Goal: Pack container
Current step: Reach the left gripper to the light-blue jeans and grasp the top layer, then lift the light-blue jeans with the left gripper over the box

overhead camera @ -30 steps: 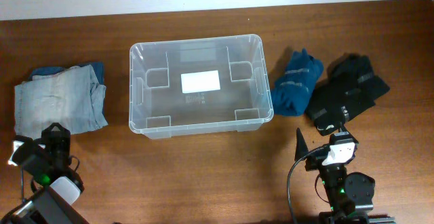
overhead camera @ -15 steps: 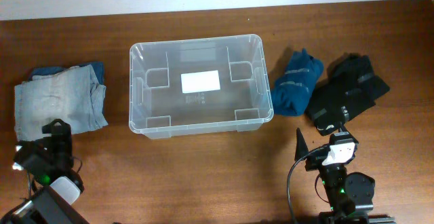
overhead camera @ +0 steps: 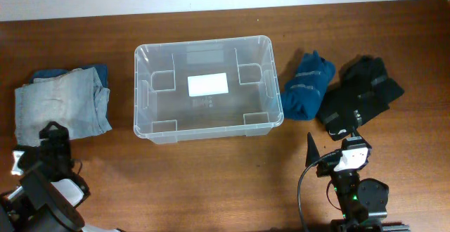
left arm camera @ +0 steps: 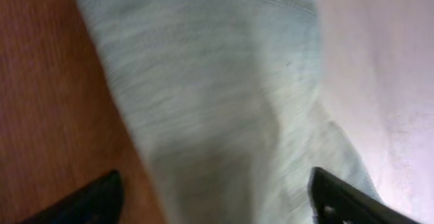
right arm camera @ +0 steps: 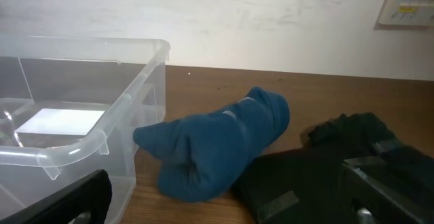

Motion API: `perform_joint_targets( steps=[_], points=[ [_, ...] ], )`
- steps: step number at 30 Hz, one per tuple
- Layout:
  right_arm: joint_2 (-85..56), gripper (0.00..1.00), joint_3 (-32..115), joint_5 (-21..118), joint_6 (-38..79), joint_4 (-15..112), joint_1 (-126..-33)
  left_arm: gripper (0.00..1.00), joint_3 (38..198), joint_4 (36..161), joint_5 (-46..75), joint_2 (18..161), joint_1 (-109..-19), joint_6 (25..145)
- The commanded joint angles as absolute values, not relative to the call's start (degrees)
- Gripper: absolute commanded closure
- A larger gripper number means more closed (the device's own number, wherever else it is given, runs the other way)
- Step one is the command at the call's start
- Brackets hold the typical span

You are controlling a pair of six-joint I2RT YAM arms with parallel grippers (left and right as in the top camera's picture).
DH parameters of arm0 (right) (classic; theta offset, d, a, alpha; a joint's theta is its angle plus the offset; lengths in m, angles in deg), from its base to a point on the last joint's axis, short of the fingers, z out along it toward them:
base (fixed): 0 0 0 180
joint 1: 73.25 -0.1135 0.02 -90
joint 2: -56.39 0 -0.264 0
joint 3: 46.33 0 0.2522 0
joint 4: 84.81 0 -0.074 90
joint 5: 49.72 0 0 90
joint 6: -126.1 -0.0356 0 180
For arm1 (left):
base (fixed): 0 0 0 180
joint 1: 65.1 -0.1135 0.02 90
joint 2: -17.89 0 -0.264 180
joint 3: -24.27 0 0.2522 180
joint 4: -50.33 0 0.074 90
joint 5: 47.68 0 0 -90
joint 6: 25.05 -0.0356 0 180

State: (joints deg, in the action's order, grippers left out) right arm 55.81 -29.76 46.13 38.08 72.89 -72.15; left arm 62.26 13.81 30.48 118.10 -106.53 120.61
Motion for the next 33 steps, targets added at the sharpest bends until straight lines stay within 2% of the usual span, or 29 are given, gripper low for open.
perform_joint_targets(
  steps=[1,3,7,8,10,12,17,19,28,33],
  points=[
    [56.2,0.02,-30.2,45.6,38.3,72.9,-71.7,0.3,63.3,11.1,33.1,118.6,-106.8,121.1],
    [56.2,0.02,-30.2,45.6,38.3,72.9,-71.7,0.36,64.0,11.0,33.4,118.6,-106.8,121.1],
    [56.2,0.02,-30.2,45.6,38.3,72.9,-71.7,0.7,64.7,10.9,32.1,118.6,-106.8,121.1],
    [56.2,0.02,-30.2,45.6,38.3,72.9,-71.7,0.73,64.8,10.6,31.3,118.6,-106.8,121.1],
    [56.2,0.02,-30.2,45.6,38.3,72.9,-71.7,0.88,64.8,9.8,27.8,118.5,-106.8,121.1],
    [56.2,0.02,-30.2,45.6,38.3,72.9,-71.7,0.98,64.8,8.2,23.2,118.5,-106.8,121.1],
    [56.2,0.02,-30.2,45.6,38.3,72.9,-71.7,0.99,64.8,-0.4,13.6,117.9,-106.8,121.4],
    [56.2,0.02,-30.2,45.6,38.3,72.9,-71.7,0.99,65.6,-1.8,7.1,114.9,-107.3,126.1],
    [56.2,0.01,-30.2,45.6,38.3,72.9,-71.7,0.99,74.1,-1.8,-7.0,105.6,-107.3,127.3],
    [56.2,0.02,-30.2,45.6,38.3,72.9,-71.7,0.99,80.6,2.2,-11.9,101.4,-106.5,127.5]
  ],
)
